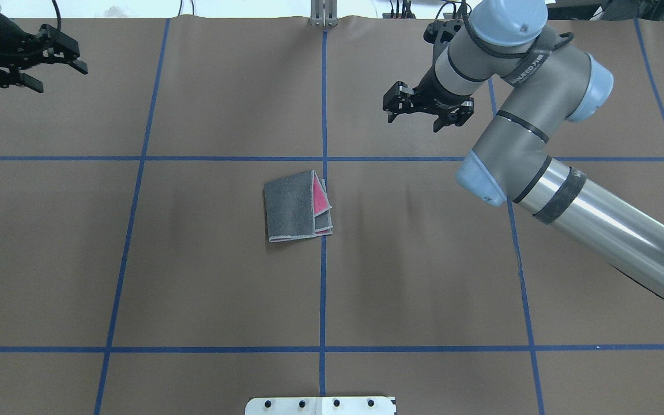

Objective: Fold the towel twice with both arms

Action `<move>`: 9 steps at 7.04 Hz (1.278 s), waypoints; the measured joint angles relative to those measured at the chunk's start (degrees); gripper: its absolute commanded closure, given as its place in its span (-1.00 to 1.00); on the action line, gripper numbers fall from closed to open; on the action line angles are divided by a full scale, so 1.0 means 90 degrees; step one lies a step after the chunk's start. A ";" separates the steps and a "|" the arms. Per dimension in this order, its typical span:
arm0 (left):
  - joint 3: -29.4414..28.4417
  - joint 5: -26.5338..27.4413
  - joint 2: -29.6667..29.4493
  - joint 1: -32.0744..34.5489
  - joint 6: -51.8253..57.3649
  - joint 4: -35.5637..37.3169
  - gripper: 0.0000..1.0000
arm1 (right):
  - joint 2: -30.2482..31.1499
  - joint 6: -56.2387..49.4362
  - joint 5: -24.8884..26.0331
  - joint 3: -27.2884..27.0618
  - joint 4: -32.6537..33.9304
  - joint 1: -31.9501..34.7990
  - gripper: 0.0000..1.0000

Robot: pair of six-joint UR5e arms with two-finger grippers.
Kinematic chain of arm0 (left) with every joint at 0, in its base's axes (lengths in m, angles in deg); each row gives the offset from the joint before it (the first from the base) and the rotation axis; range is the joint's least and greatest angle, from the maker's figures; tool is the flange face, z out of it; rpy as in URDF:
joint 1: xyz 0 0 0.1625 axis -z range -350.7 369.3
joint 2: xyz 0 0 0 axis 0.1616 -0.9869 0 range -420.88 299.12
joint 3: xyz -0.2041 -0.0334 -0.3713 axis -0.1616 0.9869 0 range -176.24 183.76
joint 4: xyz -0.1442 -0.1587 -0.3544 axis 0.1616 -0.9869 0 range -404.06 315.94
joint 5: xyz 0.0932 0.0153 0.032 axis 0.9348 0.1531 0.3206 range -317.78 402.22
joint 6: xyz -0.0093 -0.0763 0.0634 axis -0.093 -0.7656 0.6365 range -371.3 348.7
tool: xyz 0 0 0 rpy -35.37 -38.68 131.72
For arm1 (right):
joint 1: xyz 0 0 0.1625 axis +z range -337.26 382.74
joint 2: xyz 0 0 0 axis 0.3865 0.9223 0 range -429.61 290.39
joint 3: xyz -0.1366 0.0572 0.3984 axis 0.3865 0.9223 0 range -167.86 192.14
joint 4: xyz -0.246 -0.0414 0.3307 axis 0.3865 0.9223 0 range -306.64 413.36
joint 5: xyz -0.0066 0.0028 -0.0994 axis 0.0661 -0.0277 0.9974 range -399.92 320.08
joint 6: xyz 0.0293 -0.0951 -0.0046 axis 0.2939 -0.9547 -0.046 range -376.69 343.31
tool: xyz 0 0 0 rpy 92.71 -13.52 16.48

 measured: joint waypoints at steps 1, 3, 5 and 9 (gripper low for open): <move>0.0010 0.0033 0.0068 0.0286 0.1044 0.0452 -1.00 | 0.0140 -0.1043 0.0000 -0.0083 0.0664 0.0316 -0.98; 0.0032 0.0140 0.0213 0.0817 0.3359 0.1341 -1.00 | 0.0712 -0.3414 -0.0020 -0.0167 0.1320 0.1156 -0.99; 0.0316 0.0145 0.0710 0.1235 0.5036 0.1712 -1.00 | 0.1475 -0.5493 -0.0625 -0.0134 0.1385 0.2181 -0.99; 0.1246 0.0132 0.2045 0.1727 0.5708 0.1666 -1.00 | 0.2991 -0.6409 -0.1152 -0.0051 0.0613 0.3106 -0.99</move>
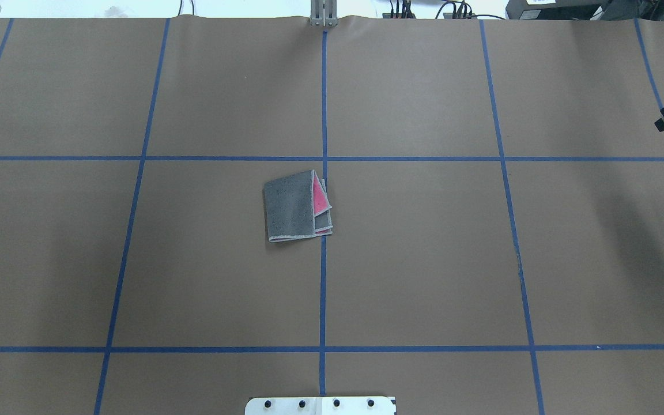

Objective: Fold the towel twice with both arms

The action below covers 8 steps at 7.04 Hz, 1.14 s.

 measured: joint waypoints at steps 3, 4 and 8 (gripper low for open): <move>-0.0204 0.0002 0.0754 0.0035 0.0110 -0.0221 -1.00 | 0.0823 -0.0025 -0.0196 0.0281 -0.0773 0.0521 -0.99; -0.0100 -0.0082 0.0985 0.0047 0.0111 -0.0232 -1.00 | 0.0972 -0.0024 -0.0407 0.0252 -0.0779 0.0755 -0.99; 0.0317 -0.0568 0.1448 0.0306 0.0108 0.0081 -1.00 | 0.1133 -0.0037 -0.0871 -0.0774 0.0735 0.1351 -0.99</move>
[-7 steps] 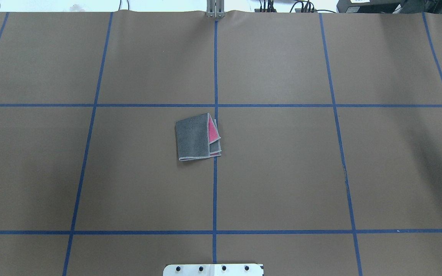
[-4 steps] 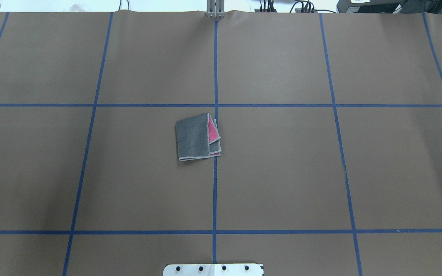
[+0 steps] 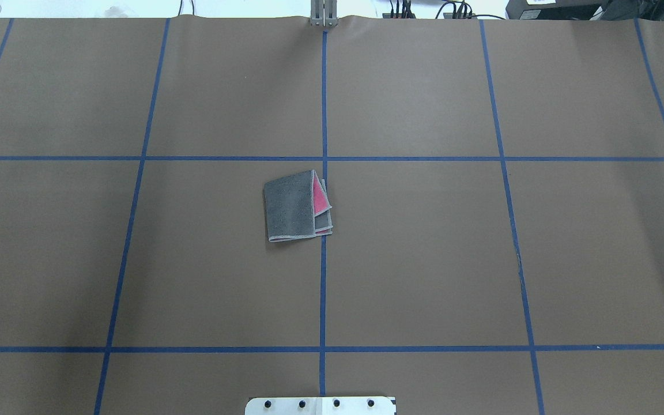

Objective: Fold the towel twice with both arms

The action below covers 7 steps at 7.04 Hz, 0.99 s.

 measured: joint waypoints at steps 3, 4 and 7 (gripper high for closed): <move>0.0060 0.0028 0.0060 0.0044 -0.0003 0.0031 -1.00 | 0.0193 0.0014 0.0024 -0.0309 0.0150 0.0124 -0.99; 0.0062 0.0031 0.0054 0.0048 -0.0003 0.0032 -1.00 | 0.0253 0.0050 0.0071 -0.0487 0.0164 0.0144 -0.99; 0.0063 0.0034 0.0032 0.0053 -0.0012 0.0033 -1.00 | 0.0218 0.0096 0.0397 -0.0637 0.0170 0.0095 -0.99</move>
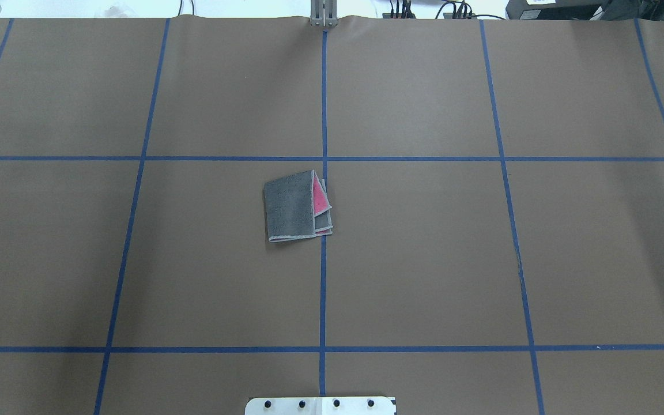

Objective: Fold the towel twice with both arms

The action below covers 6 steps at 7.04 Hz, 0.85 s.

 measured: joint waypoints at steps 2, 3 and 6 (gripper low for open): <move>-0.0005 0.0000 -0.0007 0.0000 -0.0001 0.0002 -1.00 | -0.0016 0.0002 0.0026 -0.0005 -0.0009 -0.0019 -0.99; -0.0008 0.0002 -0.0008 0.0000 -0.0004 0.0006 -1.00 | -0.0015 0.0003 0.0013 0.0004 -0.0012 -0.0022 -0.99; -0.0013 0.0140 -0.0019 -0.0014 -0.0011 0.0010 -1.00 | -0.0013 0.0003 -0.0009 0.0025 -0.0034 -0.0025 -0.99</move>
